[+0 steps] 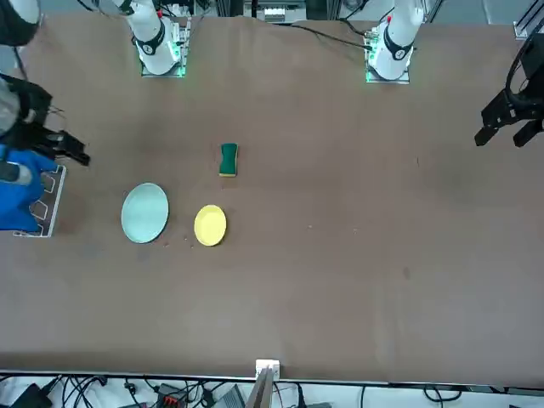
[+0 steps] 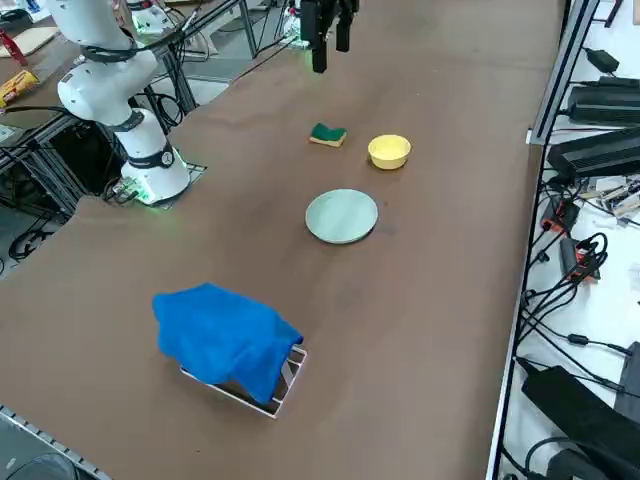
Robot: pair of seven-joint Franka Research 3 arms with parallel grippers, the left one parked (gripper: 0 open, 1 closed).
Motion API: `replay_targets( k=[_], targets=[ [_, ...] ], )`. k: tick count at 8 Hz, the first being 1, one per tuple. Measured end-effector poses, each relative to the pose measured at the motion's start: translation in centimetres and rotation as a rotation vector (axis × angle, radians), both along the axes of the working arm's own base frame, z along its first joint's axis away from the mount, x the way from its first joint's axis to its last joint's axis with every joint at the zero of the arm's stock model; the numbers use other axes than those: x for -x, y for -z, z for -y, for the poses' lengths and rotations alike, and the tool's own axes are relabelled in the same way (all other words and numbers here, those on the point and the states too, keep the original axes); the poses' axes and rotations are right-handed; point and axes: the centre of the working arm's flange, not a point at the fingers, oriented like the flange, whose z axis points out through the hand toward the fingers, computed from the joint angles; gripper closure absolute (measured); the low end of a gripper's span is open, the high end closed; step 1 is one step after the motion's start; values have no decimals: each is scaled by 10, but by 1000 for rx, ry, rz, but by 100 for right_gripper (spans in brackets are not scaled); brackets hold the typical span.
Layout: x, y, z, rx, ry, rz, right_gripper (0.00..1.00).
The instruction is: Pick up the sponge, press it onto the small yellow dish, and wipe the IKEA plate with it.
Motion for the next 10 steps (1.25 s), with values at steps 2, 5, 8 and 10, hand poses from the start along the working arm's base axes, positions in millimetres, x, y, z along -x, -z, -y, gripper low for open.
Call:
replay_targets(
  k=[2, 5, 8, 10],
  targets=[
    [1, -6, 12, -13, -106, 4, 0],
    [7, -12, 16, -15, -121, 0, 0],
    [8, -11, 19, -16, -116, -10, 0],
    [8, -11, 18, -19, -120, -10, 0]
  ],
)
